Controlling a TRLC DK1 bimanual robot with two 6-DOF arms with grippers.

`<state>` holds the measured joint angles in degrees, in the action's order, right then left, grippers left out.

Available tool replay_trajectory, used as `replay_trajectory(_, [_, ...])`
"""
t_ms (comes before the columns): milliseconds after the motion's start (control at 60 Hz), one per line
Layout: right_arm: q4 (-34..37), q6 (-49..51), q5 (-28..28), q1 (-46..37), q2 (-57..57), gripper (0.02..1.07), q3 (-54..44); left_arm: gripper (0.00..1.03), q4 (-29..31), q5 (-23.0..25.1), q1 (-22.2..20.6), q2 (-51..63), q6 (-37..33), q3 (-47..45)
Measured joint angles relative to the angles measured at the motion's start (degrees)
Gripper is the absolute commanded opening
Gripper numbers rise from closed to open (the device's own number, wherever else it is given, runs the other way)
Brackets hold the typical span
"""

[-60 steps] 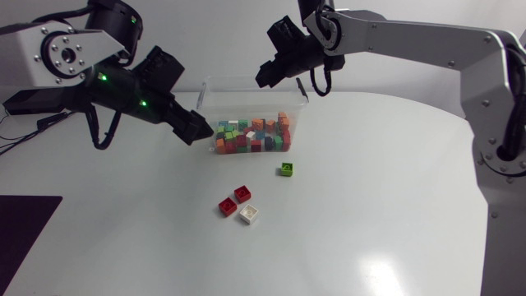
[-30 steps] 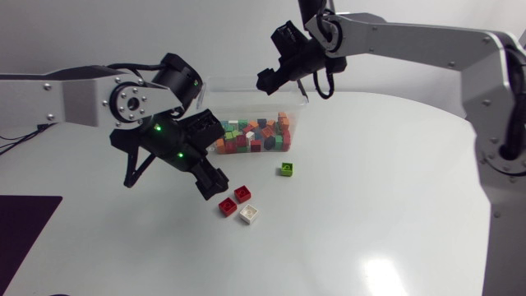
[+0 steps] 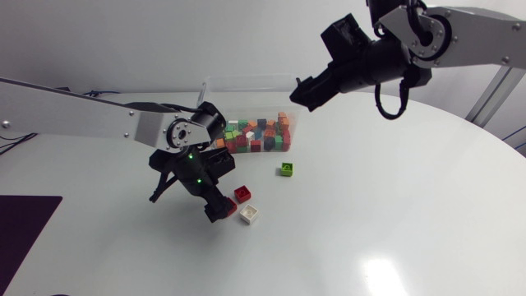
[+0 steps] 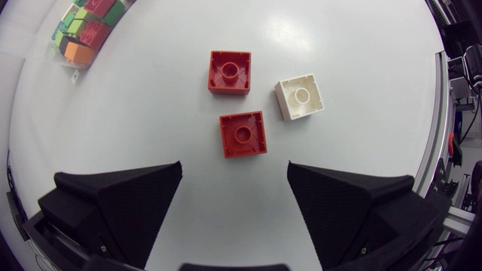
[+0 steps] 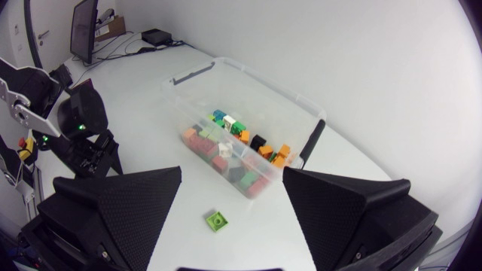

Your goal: Place the duplo bricks in the container

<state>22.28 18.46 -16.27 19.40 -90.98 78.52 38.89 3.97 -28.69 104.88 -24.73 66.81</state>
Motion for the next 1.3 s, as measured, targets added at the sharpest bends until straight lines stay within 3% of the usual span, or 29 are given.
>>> replay_trajectory(283, [-0.13,-0.35,5.20,1.25,4.15,0.99,-10.34,0.85,-2.12,0.00,-1.14,4.37,0.02,1.77])
replay_trajectory(433, [-0.76,-0.42,5.66,1.88,4.15,0.99,-14.58,0.65,-3.41,0.00,-1.38,5.99,0.11,3.06])
replay_trajectory(517, [-1.27,1.62,5.33,2.14,4.13,0.99,-15.91,0.41,-3.43,0.00,-1.57,6.95,0.28,3.19])
replay_trajectory(550, [-1.29,3.02,4.81,2.32,4.02,0.99,-16.28,0.38,-3.45,0.00,-1.68,7.41,0.28,3.28])
replay_trajectory(933, [-0.26,21.40,-5.03,-0.48,-10.75,1.02,-14.67,0.31,-4.50,-0.02,-2.14,6.93,0.31,2.38])
replay_trajectory(1300, [2.62,31.36,-9.27,-3.34,-24.68,1.02,-2.64,0.31,-2.38,-0.02,-2.19,-6.38,0.28,-1.18])
